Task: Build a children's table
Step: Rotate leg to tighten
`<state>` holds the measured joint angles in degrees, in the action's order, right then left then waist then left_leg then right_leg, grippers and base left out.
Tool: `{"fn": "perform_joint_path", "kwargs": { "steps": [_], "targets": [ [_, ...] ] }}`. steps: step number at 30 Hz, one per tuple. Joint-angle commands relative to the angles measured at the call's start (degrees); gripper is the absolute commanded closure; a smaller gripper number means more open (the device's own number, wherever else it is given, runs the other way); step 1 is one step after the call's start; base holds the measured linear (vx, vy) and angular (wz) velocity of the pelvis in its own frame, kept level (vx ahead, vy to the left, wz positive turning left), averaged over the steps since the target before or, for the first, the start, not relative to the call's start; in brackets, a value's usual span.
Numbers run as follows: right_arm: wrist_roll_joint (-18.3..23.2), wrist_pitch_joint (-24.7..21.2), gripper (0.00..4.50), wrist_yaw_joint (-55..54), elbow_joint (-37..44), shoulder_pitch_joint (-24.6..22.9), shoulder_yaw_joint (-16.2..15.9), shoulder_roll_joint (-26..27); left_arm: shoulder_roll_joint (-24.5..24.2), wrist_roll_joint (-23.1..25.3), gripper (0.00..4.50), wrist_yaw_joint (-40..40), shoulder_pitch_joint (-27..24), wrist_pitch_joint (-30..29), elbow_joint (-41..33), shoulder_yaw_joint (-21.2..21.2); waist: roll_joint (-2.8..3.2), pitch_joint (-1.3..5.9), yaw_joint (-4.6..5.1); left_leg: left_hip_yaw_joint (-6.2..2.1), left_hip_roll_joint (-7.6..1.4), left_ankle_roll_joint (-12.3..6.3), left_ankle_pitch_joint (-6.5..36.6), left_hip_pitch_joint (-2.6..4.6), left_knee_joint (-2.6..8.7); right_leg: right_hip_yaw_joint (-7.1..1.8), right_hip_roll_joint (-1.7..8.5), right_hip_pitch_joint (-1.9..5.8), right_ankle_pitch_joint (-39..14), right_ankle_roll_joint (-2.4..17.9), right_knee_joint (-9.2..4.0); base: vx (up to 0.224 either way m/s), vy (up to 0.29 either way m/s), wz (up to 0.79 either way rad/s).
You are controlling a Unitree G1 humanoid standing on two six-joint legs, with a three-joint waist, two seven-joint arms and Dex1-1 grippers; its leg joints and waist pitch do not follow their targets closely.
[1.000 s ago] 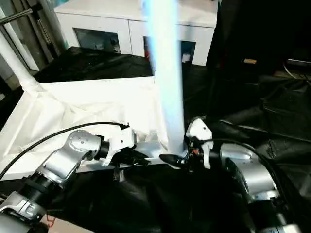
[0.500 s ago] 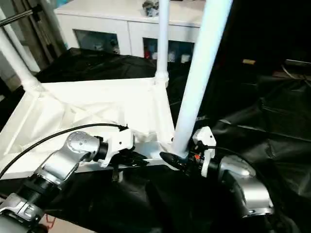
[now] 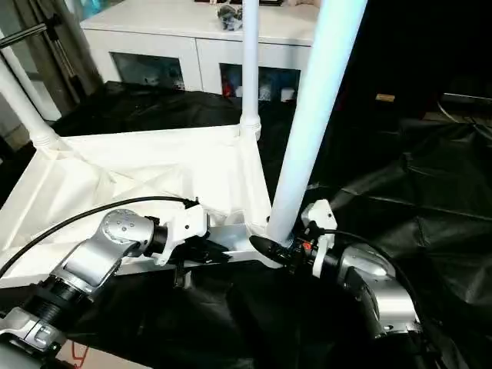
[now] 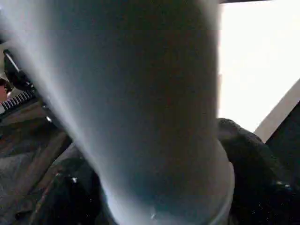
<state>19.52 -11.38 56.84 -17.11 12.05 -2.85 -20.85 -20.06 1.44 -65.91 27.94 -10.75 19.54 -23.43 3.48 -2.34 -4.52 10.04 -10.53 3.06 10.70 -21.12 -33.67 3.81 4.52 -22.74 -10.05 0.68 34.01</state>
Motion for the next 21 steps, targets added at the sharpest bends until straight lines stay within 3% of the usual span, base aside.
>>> {"fn": "perform_joint_path", "kwargs": {
  "steps": [1, 3, 12, 15, 17, 19, 20, 21],
  "targets": [
    [-2.4, -0.8, 1.47, -0.6, -3.1, -0.3, -0.4, -0.9, -0.6, -0.4, 4.50, -1.8, 0.4, 0.9, -0.3, -0.6, -0.47, 3.44, 0.08, -0.80, -2.43, -3.19, 11.6, 0.31, 3.84, -2.27, 3.71, 2.88, -13.2, 12.1, -4.08, 0.000, 0.000, 0.00],
    [-2.4, -0.5, 1.59, -0.5, -3.8, 0.0, -0.5, -0.9, -0.6, -0.5, 4.50, -1.8, 0.3, 0.9, -0.2, -0.6, -0.71, 3.47, 0.14, -0.73, -2.39, -3.50, 11.2, 0.24, 3.77, -2.27, 3.67, 2.90, -12.3, 12.3, -4.03, 0.000, 0.000, 0.00],
    [-2.4, -0.2, 1.63, -1.0, -5.3, -0.1, -0.8, -0.4, -0.5, -0.7, 4.50, -1.7, -0.2, 0.7, -0.2, -0.6, -0.66, 3.36, 0.35, -0.74, -2.41, -3.48, 12.0, 0.33, 3.85, -2.27, 3.69, 2.80, -14.2, 12.0, -4.22, 0.000, 0.000, 0.00],
    [-4.7, 1.1, 1.63, -6.1, -8.6, 0.2, -0.7, 1.4, 1.1, -0.7, 4.50, 1.1, 0.1, -0.8, 1.3, 0.4, -0.52, 3.24, 0.52, -0.72, -2.38, -3.15, 12.6, 0.30, 3.93, -2.26, 3.71, 2.62, -14.9, 12.0, -4.33, 0.000, 0.000, 0.00],
    [-6.5, 2.4, 1.64, -11.0, -11.6, 0.9, -0.5, 2.9, 2.9, 0.2, 4.50, 4.6, 1.0, -1.5, 3.4, 1.0, -0.63, 2.90, 0.96, -0.76, -2.28, -2.30, 15.2, 0.45, 4.23, -2.15, 3.68, 2.50, -18.8, 11.3, -4.77, 0.000, 0.000, 0.00],
    [-8.7, 3.4, 1.64, -21.0, -18.0, 3.3, 0.6, 6.6, 7.8, 2.1, 4.50, 13.7, 3.6, -2.9, 8.6, 2.1, -0.64, 2.16, 1.62, -0.99, -1.95, -0.26, 22.1, 1.62, 4.27, -1.83, 3.91, 1.81, -31.3, 8.4, -6.19, 0.000, 0.000, 0.00],
    [-9.0, 3.5, 1.64, -23.6, -19.7, 4.1, 1.0, 7.6, 9.3, 2.4, 4.50, 15.9, 4.3, -3.4, 9.9, 2.5, -0.62, 1.71, 2.24, -1.21, -1.74, 0.60, 25.0, 2.15, 4.29, -1.52, 3.80, 1.31, -36.0, 6.9, -6.72, 0.000, 0.000, 0.00],
    [-9.0, 3.5, 1.65, -23.6, -19.7, 4.1, 1.0, 7.6, 9.3, 2.4, 4.50, 15.9, 4.3, -3.4, 9.9, 2.5, -0.65, 1.72, 2.50, -1.41, -1.58, 1.01, 26.3, 2.31, 4.22, -1.13, 3.82, 1.39, -38.0, 5.8, -7.11, -0.067, 0.022, -0.06]
  ]
}}
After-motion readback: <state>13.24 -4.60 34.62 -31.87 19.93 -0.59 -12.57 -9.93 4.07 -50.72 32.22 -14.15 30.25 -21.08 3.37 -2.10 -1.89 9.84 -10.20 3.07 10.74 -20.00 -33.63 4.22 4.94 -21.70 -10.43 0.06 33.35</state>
